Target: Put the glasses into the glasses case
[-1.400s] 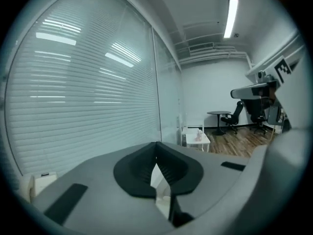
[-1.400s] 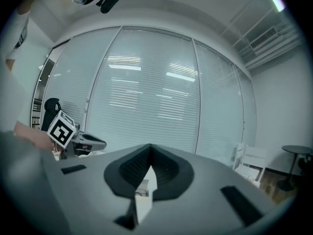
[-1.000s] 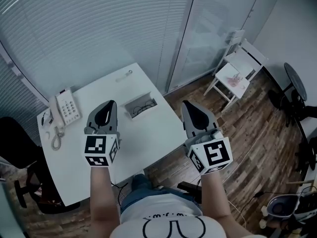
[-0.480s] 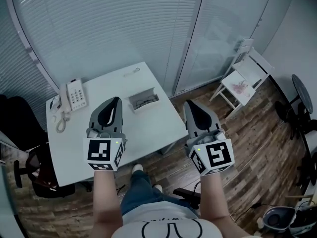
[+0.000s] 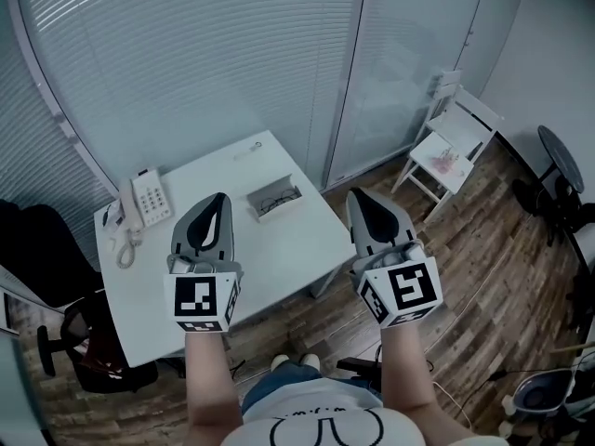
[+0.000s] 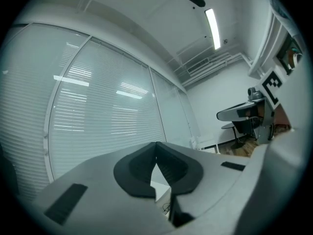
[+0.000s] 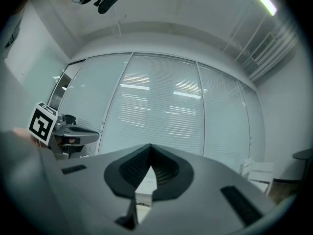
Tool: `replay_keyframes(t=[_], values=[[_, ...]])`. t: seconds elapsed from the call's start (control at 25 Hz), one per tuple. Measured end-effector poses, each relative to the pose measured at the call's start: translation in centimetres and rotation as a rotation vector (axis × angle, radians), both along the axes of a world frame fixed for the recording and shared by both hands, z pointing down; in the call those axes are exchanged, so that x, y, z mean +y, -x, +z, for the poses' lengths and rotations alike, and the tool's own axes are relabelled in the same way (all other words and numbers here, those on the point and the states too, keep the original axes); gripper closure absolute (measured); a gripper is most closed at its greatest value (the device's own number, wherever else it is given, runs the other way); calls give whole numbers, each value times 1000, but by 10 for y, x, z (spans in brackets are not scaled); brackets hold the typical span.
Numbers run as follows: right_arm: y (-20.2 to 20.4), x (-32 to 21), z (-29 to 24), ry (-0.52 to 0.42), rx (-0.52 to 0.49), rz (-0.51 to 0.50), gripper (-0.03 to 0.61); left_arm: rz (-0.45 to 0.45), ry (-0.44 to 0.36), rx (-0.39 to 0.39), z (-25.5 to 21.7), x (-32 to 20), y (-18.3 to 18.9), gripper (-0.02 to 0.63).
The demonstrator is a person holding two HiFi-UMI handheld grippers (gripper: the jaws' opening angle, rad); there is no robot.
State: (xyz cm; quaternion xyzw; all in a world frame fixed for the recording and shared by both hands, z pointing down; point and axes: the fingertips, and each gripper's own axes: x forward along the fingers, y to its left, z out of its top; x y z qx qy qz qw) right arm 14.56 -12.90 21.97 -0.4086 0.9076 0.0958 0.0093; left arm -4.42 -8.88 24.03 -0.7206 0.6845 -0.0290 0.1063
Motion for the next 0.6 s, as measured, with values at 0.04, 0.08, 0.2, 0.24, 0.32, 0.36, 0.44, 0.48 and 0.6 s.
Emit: replay_keyframes(t=[0.04,0.08,0.2,0.24,0.32,0.36,0.44,0.48,0.6], values=[[3,3,-2,0,0,2,569,0,-3,-2,-3,2,3,598],[7,6,-3,-3,2,4,569,1,-7,-6,-5,4,6,597],[14,19,-6,-12,12,11,569,6,-17,-16,-9,13,12,598],[16,23,-6,-14,14,13,569,7,-20,-18,-10,16,14,598],[17,30,-8,-20,20,16,569,10,-24,-17,-13,22,17,598],[16,34,-9,-24,23,18,569,10,-28,-15,-15,25,18,597],[14,39,-9,-29,22,26,569,9,-37,-13,-17,30,20,598],[13,42,-8,-30,20,31,569,8,-41,-13,-18,32,20,597],[9,48,-5,-28,17,43,569,6,-50,-12,-18,39,20,597]])
